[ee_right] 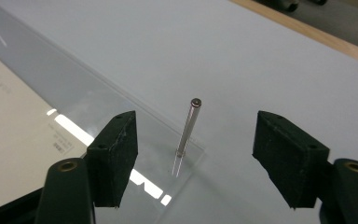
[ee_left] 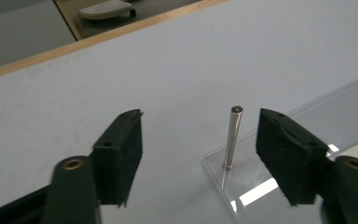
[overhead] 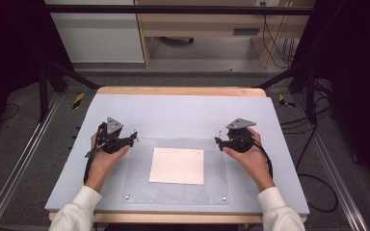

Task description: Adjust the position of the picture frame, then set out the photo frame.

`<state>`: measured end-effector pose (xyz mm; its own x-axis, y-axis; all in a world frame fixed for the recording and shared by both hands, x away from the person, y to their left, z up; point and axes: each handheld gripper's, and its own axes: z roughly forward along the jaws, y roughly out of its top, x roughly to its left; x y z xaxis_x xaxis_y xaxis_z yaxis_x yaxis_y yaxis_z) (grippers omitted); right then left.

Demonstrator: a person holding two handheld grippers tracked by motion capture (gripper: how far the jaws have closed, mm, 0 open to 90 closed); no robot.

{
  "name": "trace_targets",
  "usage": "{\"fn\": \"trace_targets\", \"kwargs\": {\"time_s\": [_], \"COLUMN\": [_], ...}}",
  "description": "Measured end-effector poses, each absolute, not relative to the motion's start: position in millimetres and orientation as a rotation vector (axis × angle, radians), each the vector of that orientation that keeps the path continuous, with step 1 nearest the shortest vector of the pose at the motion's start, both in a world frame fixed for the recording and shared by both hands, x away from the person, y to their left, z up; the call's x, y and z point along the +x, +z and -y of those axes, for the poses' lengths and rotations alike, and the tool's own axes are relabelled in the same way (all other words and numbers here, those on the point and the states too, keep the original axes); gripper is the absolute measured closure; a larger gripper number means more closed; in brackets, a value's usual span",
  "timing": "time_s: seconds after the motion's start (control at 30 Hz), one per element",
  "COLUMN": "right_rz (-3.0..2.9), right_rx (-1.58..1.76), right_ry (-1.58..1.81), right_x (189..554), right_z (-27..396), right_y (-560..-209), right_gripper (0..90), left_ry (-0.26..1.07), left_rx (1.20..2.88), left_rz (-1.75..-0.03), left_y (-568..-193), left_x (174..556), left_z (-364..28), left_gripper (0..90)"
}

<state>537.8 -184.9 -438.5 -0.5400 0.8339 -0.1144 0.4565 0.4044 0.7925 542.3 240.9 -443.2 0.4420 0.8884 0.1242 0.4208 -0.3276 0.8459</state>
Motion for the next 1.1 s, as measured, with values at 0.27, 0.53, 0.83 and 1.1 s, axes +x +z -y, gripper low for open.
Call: {"fn": "trace_targets", "kwargs": {"time_s": [0.27, 0.53, 0.83, 1.1], "right_rz": [-1.992, -1.965, -1.978, -2.017], "right_rx": [1.168, 1.166, 1.162, 1.171], "right_ry": [1.009, 0.991, 0.952, 0.943], "right_x": [527, 522, 523, 534], "right_z": [175, 181, 174, 165], "right_y": [-430, -431, -437, -445], "right_gripper": [13.2, 29.6, 51.2, 64.4], "left_ry": [0.731, 0.77, 0.8, 0.809], "left_rx": [1.869, 1.874, 1.879, 1.888], "left_rz": [-1.102, -1.085, -1.093, -1.115], "left_y": [-436, -436, -440, -446], "left_x": [538, 534, 528, 528], "left_z": [-233, -224, -216, -208], "left_gripper": [9.0, 20.5, 40.9, 51.0]}}
